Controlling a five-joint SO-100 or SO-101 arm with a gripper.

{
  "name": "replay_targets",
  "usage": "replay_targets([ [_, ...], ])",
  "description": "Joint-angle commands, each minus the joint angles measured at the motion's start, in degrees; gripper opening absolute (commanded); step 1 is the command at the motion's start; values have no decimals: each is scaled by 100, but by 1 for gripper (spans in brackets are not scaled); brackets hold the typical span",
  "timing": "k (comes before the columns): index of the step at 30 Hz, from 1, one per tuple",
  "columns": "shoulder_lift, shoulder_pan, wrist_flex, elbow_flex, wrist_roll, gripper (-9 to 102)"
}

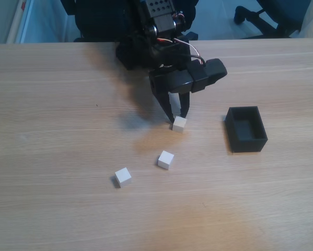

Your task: Pick blocks and place them in the box.

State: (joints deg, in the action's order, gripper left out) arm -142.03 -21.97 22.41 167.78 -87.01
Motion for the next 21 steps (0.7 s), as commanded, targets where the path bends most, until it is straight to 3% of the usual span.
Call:
replay_targets([
  [1, 9, 79, -62, -281, -79, 14],
  [21, 1169, 255, -272, -1125, -149, 18],
])
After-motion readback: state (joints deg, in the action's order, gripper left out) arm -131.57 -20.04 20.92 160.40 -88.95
